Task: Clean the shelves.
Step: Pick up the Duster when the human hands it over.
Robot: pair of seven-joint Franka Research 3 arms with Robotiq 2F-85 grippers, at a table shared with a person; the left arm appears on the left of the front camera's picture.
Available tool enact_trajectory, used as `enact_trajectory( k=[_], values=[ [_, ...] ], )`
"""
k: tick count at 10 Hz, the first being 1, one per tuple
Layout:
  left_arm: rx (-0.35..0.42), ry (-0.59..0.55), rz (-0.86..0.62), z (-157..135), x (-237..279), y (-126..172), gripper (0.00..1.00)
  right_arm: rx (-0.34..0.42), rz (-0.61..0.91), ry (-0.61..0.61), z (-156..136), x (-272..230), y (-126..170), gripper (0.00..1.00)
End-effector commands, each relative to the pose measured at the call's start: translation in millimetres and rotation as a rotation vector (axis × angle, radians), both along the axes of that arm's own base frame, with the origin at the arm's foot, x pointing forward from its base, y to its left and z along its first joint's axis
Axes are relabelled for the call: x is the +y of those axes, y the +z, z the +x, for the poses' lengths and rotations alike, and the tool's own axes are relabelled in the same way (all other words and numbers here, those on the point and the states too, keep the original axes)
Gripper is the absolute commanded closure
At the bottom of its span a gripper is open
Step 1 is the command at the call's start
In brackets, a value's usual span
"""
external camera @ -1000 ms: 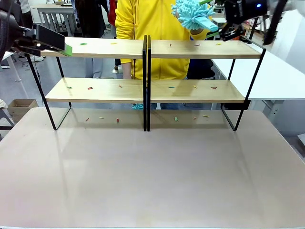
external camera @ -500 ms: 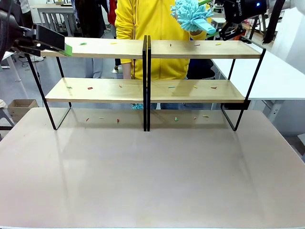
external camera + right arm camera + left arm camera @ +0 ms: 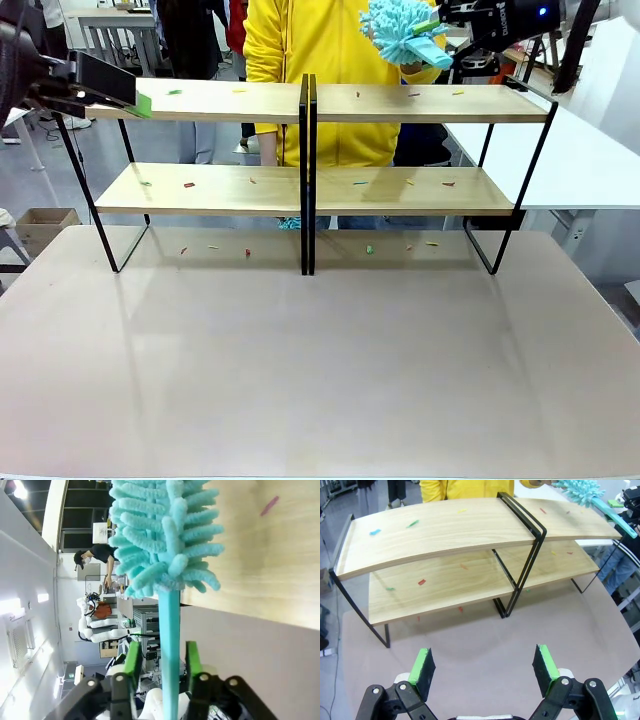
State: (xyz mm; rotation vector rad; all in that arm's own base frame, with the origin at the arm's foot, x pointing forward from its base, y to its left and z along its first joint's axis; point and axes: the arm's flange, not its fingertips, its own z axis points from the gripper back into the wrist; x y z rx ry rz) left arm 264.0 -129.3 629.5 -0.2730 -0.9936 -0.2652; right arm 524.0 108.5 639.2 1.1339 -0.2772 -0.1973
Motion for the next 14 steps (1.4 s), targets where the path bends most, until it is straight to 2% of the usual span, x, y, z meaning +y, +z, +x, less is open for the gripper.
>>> enact_trajectory(
  k=[1, 6, 8, 9, 11, 12, 14],
  values=[
    [-0.003, 0.000, 0.000, -1.1, 0.0, 0.5, 0.00, -0.002, 0.026, 0.002, -2.2, 0.5, -1.4, 1.00],
    [-0.003, 0.000, 0.000, -1.1, 0.0, 0.5, 0.00, 0.011, 0.028, 0.001, -1.7, -1.7, -4.6, 1.00],
    [-0.003, 0.000, 0.000, -1.1, 0.0, 0.5, 0.00, -0.016, 0.025, 0.023, -13.4, -16.3, 7.3, 1.00],
    [-0.003, 0.000, 0.000, -1.1, 0.0, 0.5, 0.00, -0.046, -0.018, 0.078, -39.0, -38.6, 22.6, 1.00],
    [-0.003, 0.000, 0.000, -1.1, 0.0, 0.5, 0.00, -0.175, -0.152, 0.115, -127.9, -94.8, 52.0, 1.00],
    [-0.003, 0.000, 0.000, -1.1, 0.0, 0.5, 0.00, -0.285, -0.148, 0.119, -172.4, -126.8, 62.9, 1.00],
    [-0.003, 0.000, 0.000, -1.1, 0.0, 0.5, 0.00, -0.493, -0.099, 0.164, -227.9, -195.6, 73.8, 1.00]
  ],
)
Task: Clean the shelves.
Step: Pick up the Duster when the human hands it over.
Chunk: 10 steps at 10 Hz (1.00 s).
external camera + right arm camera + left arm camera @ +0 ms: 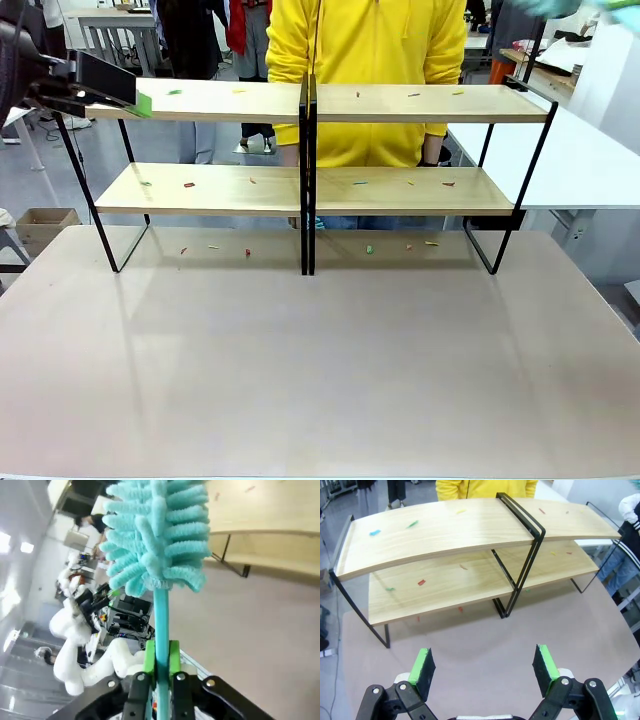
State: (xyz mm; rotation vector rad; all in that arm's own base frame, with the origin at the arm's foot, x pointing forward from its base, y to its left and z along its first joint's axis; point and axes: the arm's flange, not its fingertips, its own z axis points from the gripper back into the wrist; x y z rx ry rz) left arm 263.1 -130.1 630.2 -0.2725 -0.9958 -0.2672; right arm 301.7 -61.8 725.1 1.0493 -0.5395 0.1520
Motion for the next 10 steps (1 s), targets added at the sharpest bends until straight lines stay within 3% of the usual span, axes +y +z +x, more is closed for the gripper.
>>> enact_trajectory(
  k=[1, 3, 4, 5, 6, 10],
  values=[
    [0.000, 0.001, -0.001, -0.1, 0.8, -0.2, 0.00, -0.165, 0.023, 0.041, -18.7, -49.2, -10.1, 1.00],
    [0.000, 0.001, -0.001, -0.1, 0.8, -0.2, 0.00, -0.245, 0.042, 0.002, -36.7, -79.1, -10.3, 1.00],
    [0.000, 0.001, -0.001, -0.1, 0.8, -0.2, 0.00, -0.247, 0.084, -0.010, -39.6, -87.5, -15.0, 1.00],
    [0.000, 0.001, -0.001, -0.1, 0.8, -0.2, 0.00, -0.200, 0.068, -0.074, -27.9, -80.6, -26.1, 1.00],
    [0.000, 0.001, -0.001, -0.1, 0.8, -0.2, 0.00, -0.226, 0.044, -0.018, -48.3, -91.3, -8.3, 1.00],
    [0.000, 0.001, -0.001, -0.1, 0.8, -0.2, 0.00, -0.226, 0.044, -0.018, -48.3, -91.3, -8.3, 1.00]
  ],
)
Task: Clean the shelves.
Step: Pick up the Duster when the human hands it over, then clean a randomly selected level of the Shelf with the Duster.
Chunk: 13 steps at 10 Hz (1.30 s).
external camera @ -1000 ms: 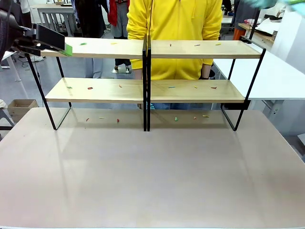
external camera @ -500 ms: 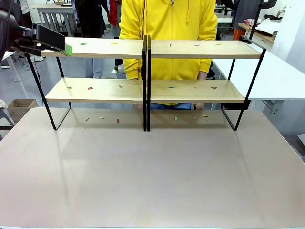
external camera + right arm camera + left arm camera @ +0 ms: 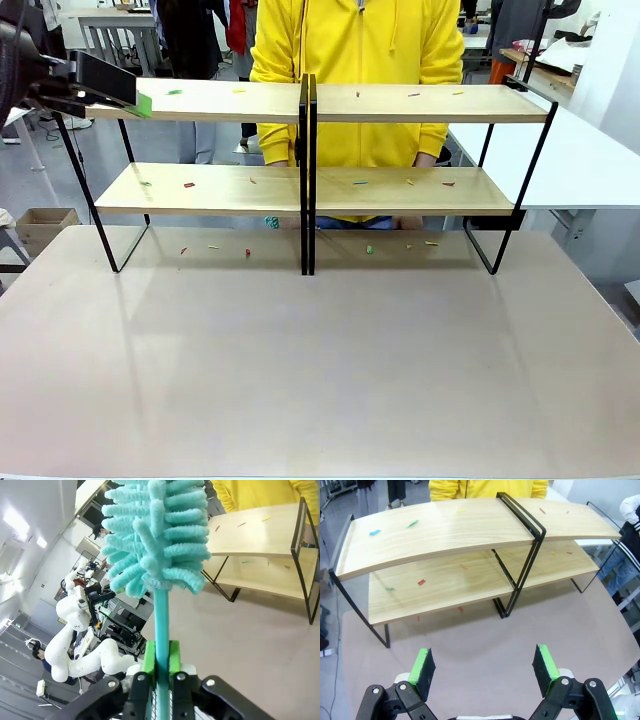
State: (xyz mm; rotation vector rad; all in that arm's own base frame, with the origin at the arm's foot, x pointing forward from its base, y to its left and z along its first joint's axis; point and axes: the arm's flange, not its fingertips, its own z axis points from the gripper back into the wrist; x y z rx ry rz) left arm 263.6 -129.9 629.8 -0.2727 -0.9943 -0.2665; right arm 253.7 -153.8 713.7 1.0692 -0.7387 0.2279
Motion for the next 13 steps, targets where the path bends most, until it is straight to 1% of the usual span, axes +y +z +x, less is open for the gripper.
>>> enact_trajectory(
  k=[1, 10, 11, 12, 13],
  values=[
    [-0.002, 0.001, 0.000, -0.7, 0.6, 0.2, 0.00, -0.025, 0.006, 0.007, -0.3, 0.7, 3.0, 1.00],
    [-0.002, 0.001, 0.000, -0.7, 0.6, 0.2, 0.00, -0.025, 0.006, 0.007, -0.3, 0.7, 3.0, 1.00],
    [-0.002, 0.001, 0.000, -0.7, 0.6, 0.2, 0.00, 0.005, -0.002, 0.000, -1.1, -0.3, -0.4, 0.88],
    [-0.002, 0.001, 0.000, -0.7, 0.6, 0.2, 0.00, -0.013, 0.004, 0.045, 15.6, 22.0, 9.7, 0.88],
    [-0.002, 0.001, 0.000, -0.7, 0.6, 0.2, 0.00, 0.027, -0.064, 0.127, 43.6, 62.8, 19.8, 0.88]
  ],
)
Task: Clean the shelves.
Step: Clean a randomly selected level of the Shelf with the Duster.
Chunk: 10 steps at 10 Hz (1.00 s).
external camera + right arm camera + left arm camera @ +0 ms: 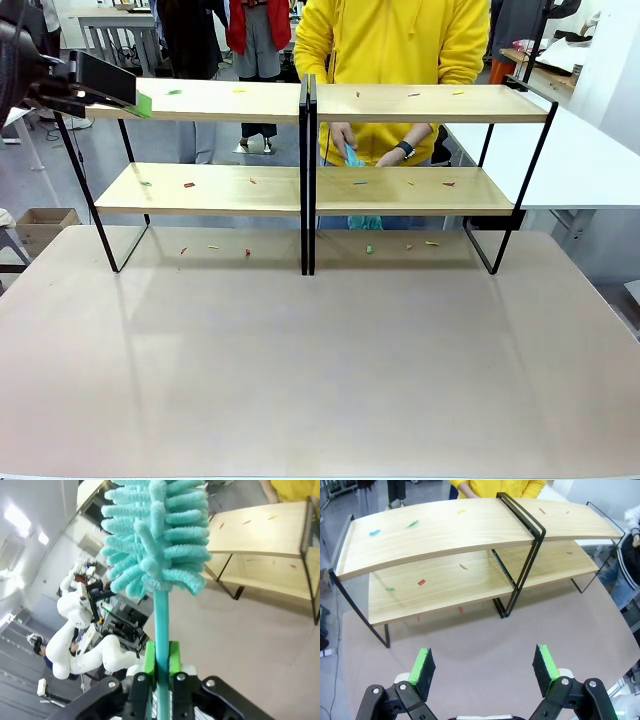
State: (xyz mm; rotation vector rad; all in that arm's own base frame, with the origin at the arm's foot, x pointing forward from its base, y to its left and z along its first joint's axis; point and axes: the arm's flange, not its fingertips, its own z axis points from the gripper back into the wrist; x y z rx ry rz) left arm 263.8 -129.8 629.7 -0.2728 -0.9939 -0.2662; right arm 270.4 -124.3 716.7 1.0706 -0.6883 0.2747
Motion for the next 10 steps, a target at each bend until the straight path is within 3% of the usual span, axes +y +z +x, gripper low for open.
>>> enact_trajectory(
  k=[1, 2, 3, 4, 5, 6, 7, 10],
  values=[
    [-0.002, 0.001, 0.000, -0.8, 0.6, 0.3, 0.00, 0.085, -0.154, 0.119, 48.6, 73.1, 19.5, 0.88],
    [-0.002, 0.001, 0.000, -0.8, 0.6, 0.3, 0.00, 0.150, -0.246, 0.216, 58.1, 110.6, 18.0, 0.88],
    [-0.002, 0.001, 0.000, -0.8, 0.6, 0.3, 0.00, 0.156, -0.298, 0.309, 54.5, 126.1, 19.5, 0.88],
    [-0.002, 0.001, 0.000, -0.8, 0.6, 0.3, 0.00, 0.052, -0.214, 0.289, 48.7, 112.0, 26.6, 0.88],
    [-0.002, 0.001, 0.000, -0.8, 0.6, 0.3, 0.00, 0.130, -0.217, 0.227, 53.9, 133.8, 3.9, 0.88],
    [-0.002, 0.001, 0.000, -0.8, 0.6, 0.3, 0.00, 0.123, -0.244, 0.274, 57.5, 149.5, 10.5, 0.88],
    [-0.002, 0.001, 0.000, -0.8, 0.6, 0.3, 0.00, 0.149, -0.289, 0.223, 50.8, 149.2, 12.9, 0.88],
    [-0.002, 0.001, 0.000, -0.8, 0.6, 0.3, 0.00, 0.199, -0.368, 0.176, 82.8, 178.9, 15.9, 0.88]
  ],
)
